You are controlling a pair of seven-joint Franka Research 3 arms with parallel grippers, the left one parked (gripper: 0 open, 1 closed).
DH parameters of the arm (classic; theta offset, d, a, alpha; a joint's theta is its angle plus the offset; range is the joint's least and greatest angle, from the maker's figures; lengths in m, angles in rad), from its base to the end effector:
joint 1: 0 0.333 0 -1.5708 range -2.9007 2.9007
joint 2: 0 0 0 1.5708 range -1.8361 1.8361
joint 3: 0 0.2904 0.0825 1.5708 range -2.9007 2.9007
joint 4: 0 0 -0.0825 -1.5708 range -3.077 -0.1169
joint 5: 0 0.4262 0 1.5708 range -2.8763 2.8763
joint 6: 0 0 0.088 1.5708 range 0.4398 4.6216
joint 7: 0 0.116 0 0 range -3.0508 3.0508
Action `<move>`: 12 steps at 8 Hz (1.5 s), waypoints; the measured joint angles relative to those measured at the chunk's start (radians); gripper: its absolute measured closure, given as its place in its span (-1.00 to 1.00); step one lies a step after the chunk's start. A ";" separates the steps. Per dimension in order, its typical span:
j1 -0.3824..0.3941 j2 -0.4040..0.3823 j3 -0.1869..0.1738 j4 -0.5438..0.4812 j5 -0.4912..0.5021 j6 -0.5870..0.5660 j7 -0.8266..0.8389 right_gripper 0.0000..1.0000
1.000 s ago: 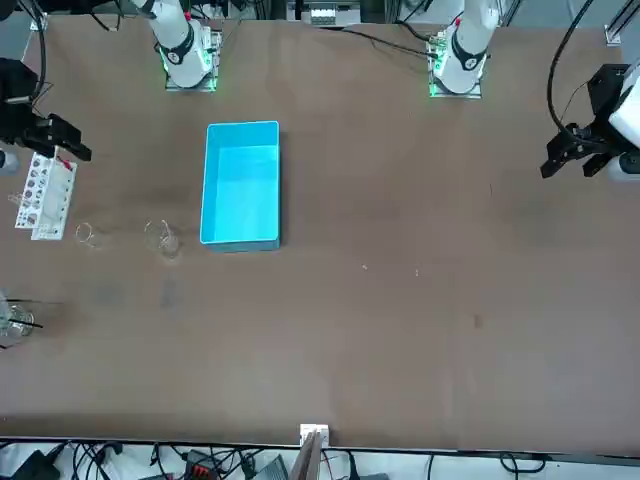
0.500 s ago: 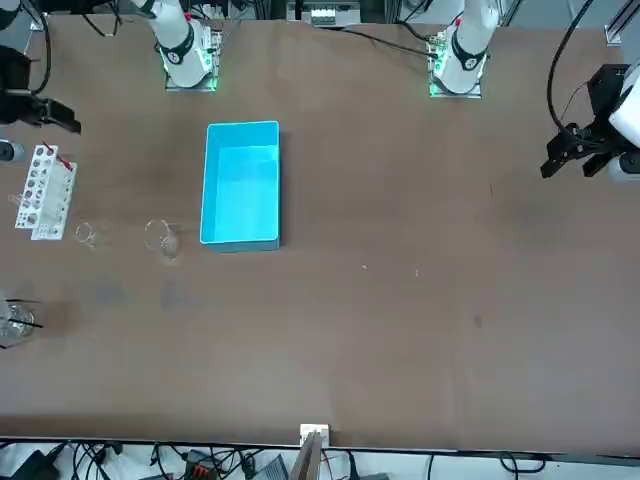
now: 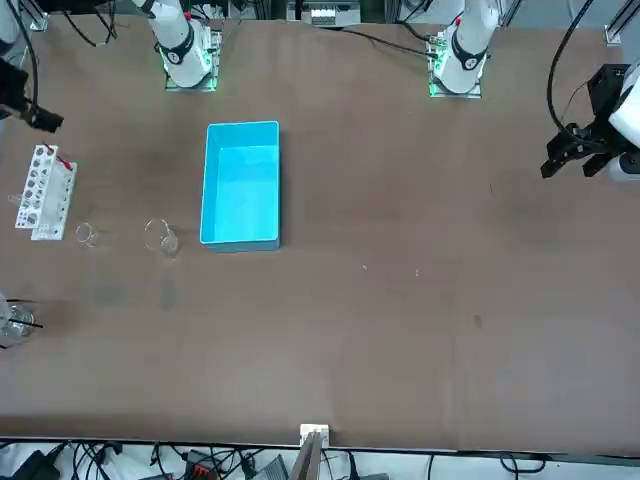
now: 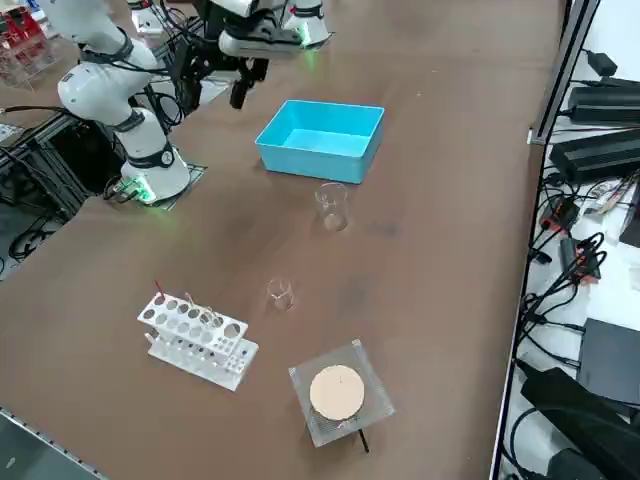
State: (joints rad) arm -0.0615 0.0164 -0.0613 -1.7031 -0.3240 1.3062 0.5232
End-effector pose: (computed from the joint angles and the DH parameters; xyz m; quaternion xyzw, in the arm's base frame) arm 0.5466 -0.1106 0.5059 0.9129 -0.3155 -0.1663 0.1985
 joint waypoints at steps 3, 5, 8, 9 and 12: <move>-0.007 0.027 -0.001 -0.097 -0.140 0.187 0.385 -1.00; -0.006 0.030 0.005 -0.206 -0.271 0.299 0.654 -1.00; 0.016 0.032 0.020 -0.442 -0.603 0.443 1.167 -1.00; 0.025 0.033 0.021 -0.516 -0.719 0.461 1.351 -1.00; 0.049 0.062 0.022 -0.670 -0.992 0.456 1.831 -1.00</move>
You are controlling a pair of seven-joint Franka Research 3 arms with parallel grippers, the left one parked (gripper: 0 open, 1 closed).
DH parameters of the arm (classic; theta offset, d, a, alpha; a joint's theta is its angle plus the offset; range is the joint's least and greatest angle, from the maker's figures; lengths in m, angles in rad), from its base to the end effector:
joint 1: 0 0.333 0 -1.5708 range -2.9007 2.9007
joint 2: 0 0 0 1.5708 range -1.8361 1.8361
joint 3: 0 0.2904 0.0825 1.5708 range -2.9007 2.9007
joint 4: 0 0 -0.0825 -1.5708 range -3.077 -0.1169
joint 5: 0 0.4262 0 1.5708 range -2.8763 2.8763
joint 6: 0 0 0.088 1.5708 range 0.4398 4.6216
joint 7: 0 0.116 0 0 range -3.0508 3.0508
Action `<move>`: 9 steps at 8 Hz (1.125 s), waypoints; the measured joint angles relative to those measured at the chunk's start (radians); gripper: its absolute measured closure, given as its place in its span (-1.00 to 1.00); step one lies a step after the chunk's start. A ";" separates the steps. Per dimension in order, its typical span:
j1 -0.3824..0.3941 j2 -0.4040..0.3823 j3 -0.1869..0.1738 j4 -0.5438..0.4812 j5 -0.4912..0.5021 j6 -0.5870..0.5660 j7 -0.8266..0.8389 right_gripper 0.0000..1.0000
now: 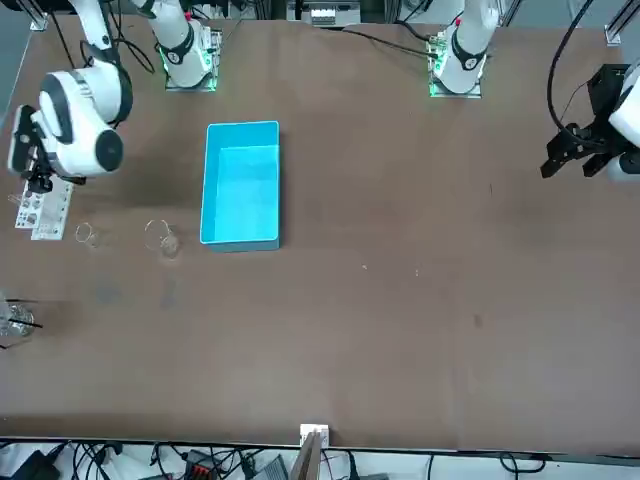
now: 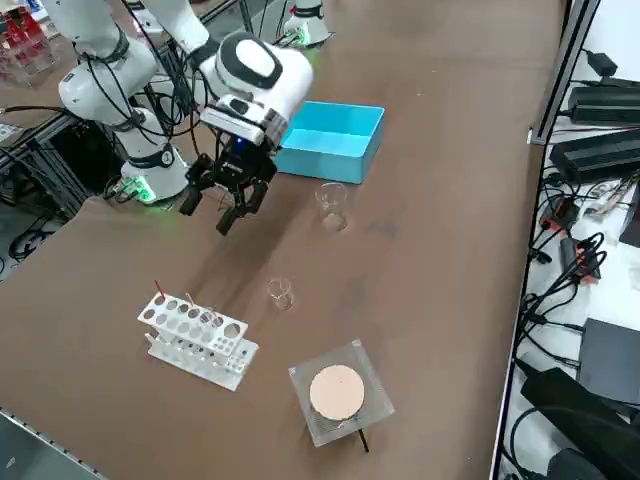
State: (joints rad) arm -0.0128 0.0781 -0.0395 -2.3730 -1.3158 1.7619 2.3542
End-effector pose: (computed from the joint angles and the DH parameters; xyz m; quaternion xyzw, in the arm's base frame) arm 0.4845 -0.1197 0.2412 0.5582 -0.5822 0.3721 0.4593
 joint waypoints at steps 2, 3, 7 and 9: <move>0.005 0.101 0.000 -0.042 -0.130 -0.084 0.265 -1.00; 0.003 0.180 -0.001 -0.045 -0.181 -0.111 0.388 -0.99; -0.039 0.391 -0.015 -0.010 -0.349 -0.164 0.442 -0.91; -0.068 0.402 -0.015 0.009 -0.424 -0.162 0.441 -0.89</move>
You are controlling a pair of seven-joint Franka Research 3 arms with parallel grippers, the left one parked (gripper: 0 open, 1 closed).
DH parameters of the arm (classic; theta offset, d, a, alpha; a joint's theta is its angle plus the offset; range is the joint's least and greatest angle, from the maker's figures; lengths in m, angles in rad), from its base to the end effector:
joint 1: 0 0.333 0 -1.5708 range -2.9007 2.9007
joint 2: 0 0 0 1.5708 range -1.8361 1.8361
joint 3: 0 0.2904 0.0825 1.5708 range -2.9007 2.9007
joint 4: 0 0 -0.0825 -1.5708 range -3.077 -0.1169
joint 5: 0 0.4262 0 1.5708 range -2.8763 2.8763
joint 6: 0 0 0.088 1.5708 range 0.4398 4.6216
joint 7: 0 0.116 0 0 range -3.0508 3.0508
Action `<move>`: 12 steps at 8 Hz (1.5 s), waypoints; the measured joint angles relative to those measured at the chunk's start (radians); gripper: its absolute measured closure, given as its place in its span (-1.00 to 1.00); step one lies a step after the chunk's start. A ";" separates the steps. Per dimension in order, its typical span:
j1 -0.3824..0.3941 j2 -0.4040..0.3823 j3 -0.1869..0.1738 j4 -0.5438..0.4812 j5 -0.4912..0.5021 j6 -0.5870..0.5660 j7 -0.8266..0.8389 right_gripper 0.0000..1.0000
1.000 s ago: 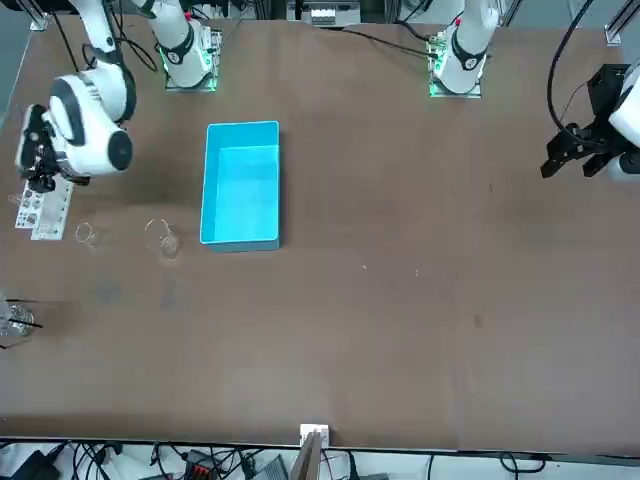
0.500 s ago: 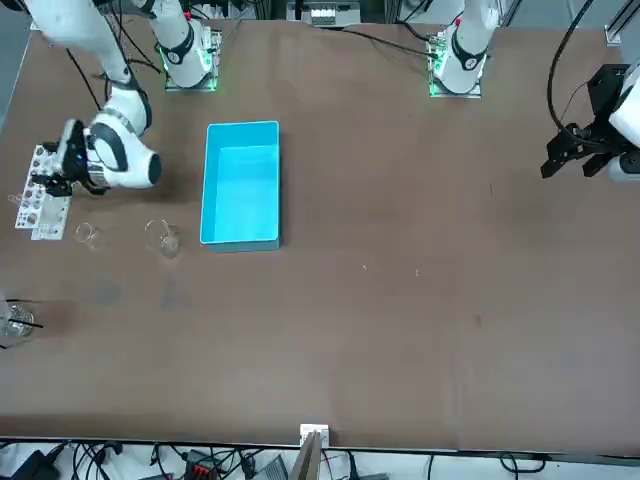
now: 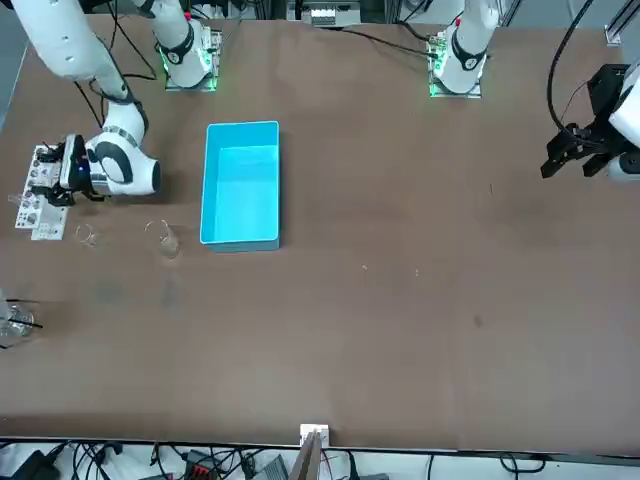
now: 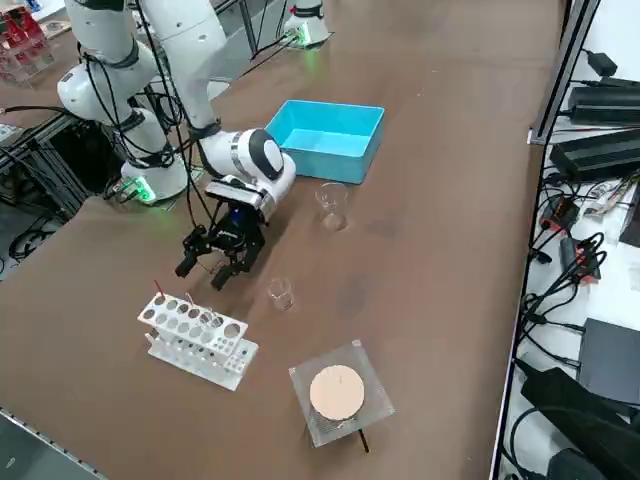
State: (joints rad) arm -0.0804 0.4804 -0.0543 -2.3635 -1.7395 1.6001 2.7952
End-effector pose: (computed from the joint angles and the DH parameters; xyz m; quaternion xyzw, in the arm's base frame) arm 0.4375 -0.1754 0.0905 0.5117 -0.4638 0.5075 0.5152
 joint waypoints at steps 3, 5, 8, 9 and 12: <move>-0.023 0.026 0.000 0.008 -0.032 0.020 0.000 -0.81; -0.035 0.032 0.000 0.008 -0.032 0.029 0.001 -0.73; -0.060 0.033 0.000 0.011 -0.032 0.046 0.004 -0.49; -0.063 0.033 0.000 0.011 -0.032 0.048 0.010 -0.39; -0.065 0.033 0.001 0.012 -0.032 0.068 0.013 0.07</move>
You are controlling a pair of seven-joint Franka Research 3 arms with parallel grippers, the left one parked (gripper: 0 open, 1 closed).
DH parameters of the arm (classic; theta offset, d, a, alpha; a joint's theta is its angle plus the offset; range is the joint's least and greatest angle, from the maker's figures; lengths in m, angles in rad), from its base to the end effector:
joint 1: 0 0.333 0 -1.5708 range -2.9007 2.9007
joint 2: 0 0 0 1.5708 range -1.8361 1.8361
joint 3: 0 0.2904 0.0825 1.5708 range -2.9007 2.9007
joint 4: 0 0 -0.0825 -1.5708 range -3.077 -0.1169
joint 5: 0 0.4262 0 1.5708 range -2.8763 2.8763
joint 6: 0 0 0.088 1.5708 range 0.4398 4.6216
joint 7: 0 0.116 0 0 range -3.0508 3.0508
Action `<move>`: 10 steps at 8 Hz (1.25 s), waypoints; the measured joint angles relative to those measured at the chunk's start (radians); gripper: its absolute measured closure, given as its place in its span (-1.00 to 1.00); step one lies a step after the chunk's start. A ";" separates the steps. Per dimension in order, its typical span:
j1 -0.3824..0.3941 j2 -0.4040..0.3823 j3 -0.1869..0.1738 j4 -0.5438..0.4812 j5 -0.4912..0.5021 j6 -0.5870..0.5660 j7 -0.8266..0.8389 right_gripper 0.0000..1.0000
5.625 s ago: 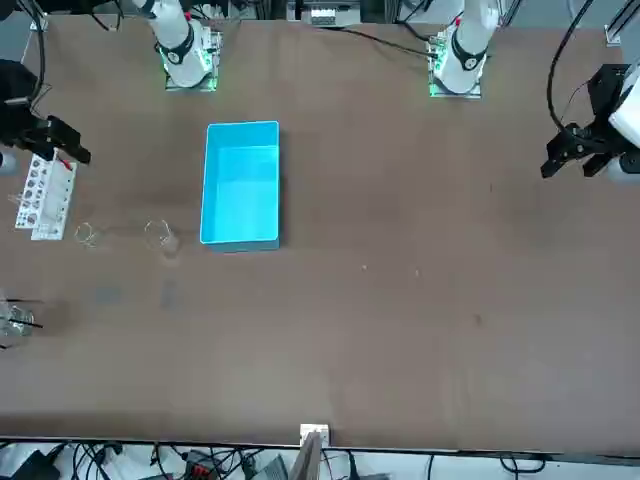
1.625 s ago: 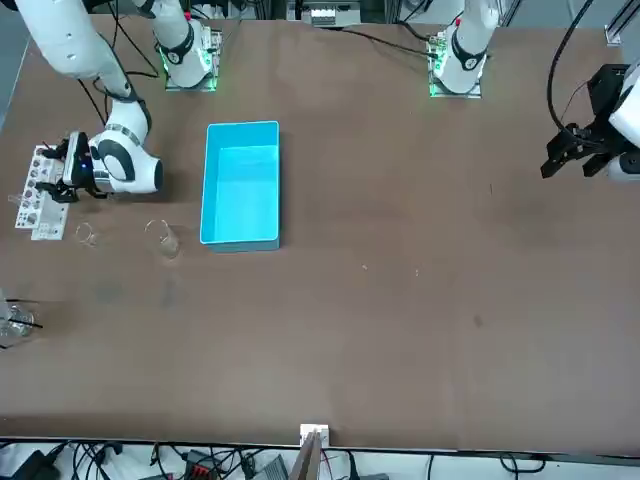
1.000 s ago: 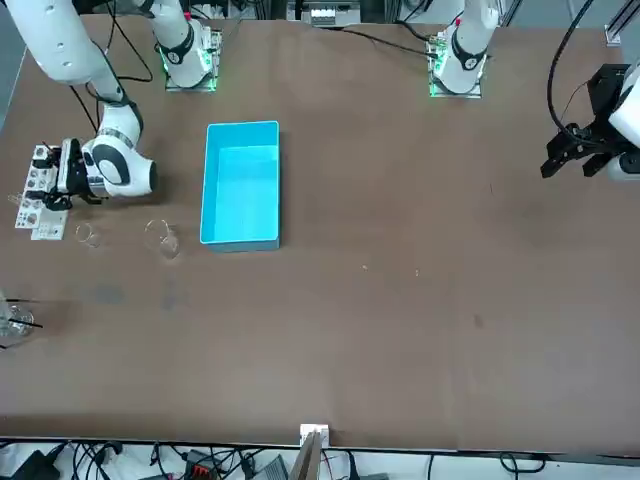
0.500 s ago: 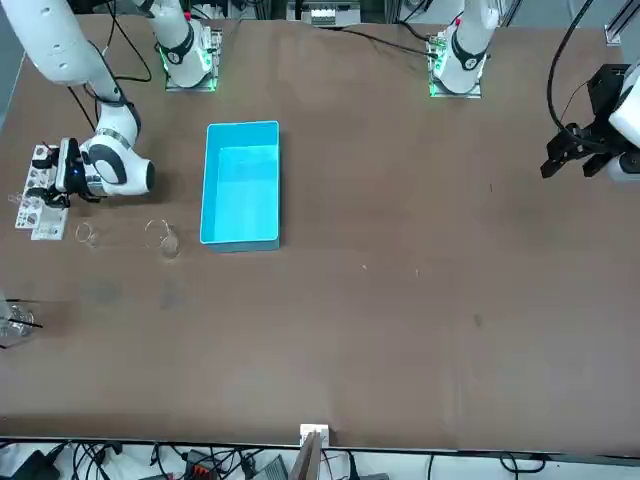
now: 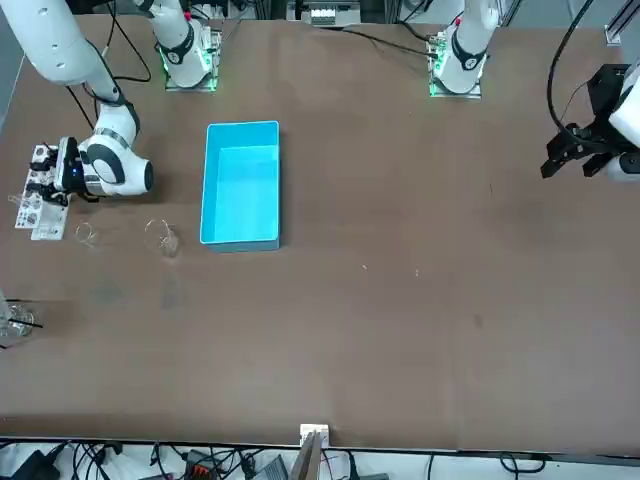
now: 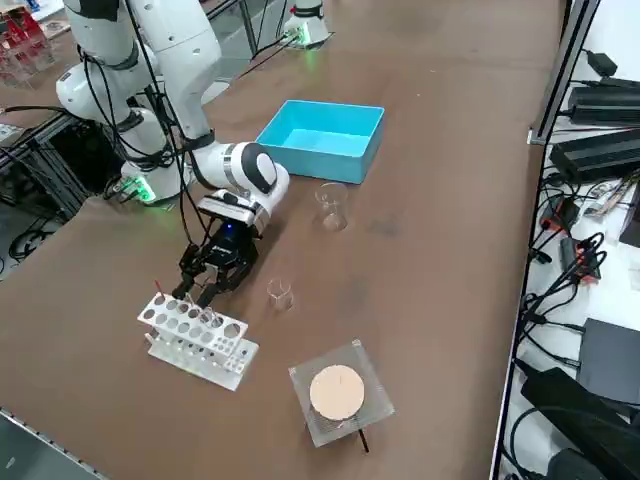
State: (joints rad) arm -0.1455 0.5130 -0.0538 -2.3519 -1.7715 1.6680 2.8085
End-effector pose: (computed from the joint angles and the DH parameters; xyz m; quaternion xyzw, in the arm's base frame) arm 0.4281 -0.1972 0.0720 0.5264 -0.4792 0.4866 0.5066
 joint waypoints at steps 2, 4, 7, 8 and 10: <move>-0.001 0.000 0.000 0.001 0.000 0.012 0.000 0.15; -0.005 0.001 0.000 0.001 0.000 0.015 0.000 0.28; -0.012 0.001 0.000 0.001 0.000 0.017 0.000 0.42; -0.012 0.001 0.001 0.001 0.000 0.017 0.000 0.45; -0.011 0.001 0.005 0.001 0.000 0.017 0.000 0.44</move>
State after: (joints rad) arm -0.1569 0.5142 -0.0491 -2.3513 -1.7715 1.6852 2.8088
